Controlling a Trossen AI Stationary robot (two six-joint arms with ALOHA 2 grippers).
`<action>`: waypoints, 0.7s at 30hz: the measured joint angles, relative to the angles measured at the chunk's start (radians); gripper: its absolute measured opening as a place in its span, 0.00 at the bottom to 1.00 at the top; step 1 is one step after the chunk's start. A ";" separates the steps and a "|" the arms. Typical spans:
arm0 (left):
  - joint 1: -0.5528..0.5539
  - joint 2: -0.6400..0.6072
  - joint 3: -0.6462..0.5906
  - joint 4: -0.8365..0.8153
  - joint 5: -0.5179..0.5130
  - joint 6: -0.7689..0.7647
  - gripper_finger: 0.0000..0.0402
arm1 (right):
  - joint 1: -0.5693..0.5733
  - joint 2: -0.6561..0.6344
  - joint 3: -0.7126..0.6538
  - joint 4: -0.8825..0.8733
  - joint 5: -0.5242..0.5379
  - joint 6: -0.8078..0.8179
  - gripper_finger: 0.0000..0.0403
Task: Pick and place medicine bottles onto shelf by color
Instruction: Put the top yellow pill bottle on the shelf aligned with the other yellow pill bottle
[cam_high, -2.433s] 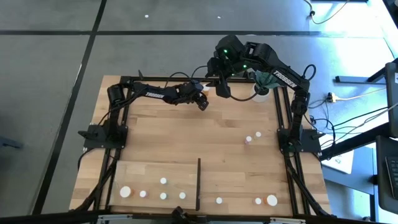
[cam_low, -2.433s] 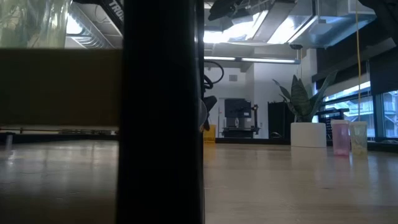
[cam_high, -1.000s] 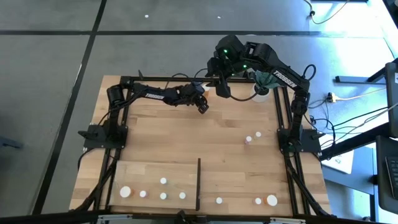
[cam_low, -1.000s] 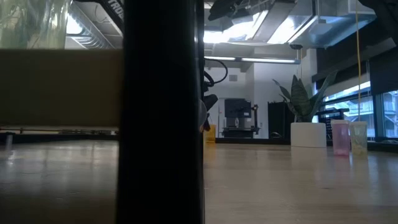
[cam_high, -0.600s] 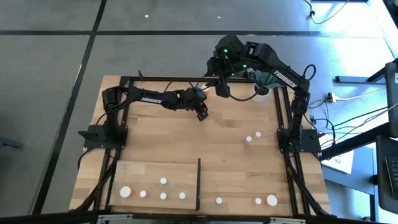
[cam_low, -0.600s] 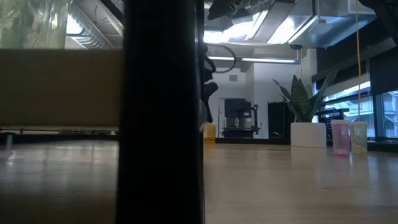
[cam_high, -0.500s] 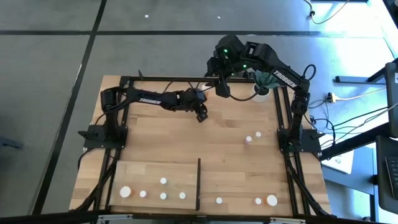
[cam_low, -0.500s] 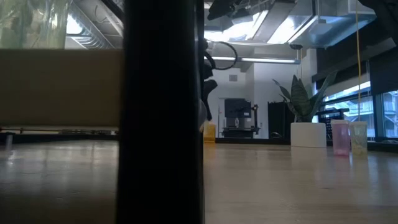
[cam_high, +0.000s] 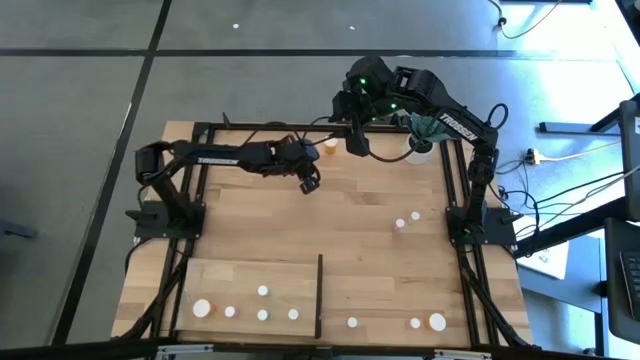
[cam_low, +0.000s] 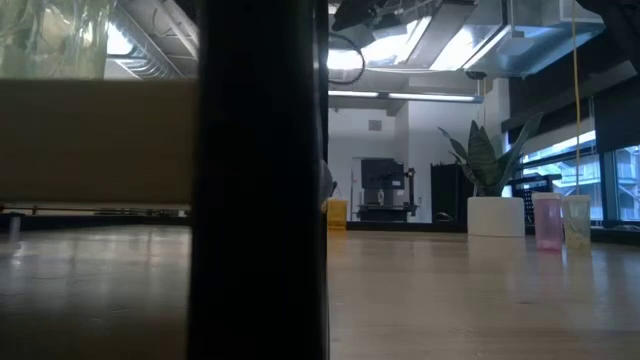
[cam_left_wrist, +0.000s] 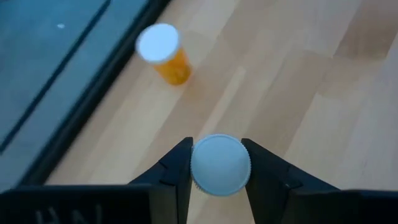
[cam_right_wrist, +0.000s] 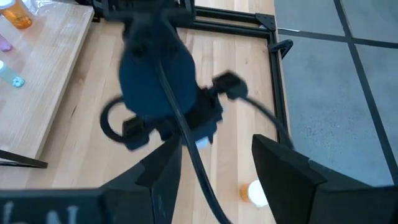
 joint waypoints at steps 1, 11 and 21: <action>-0.003 -0.012 0.000 -0.009 -0.009 0.000 0.28 | 0.000 0.000 0.000 0.001 0.000 0.000 0.49; -0.047 -0.174 -0.138 -0.055 -0.021 -0.085 0.28 | 0.000 0.000 0.000 0.013 0.000 0.005 0.49; -0.172 -0.434 -0.322 -0.029 -0.007 -0.163 0.28 | 0.026 0.000 0.000 -0.074 -0.315 -0.117 0.49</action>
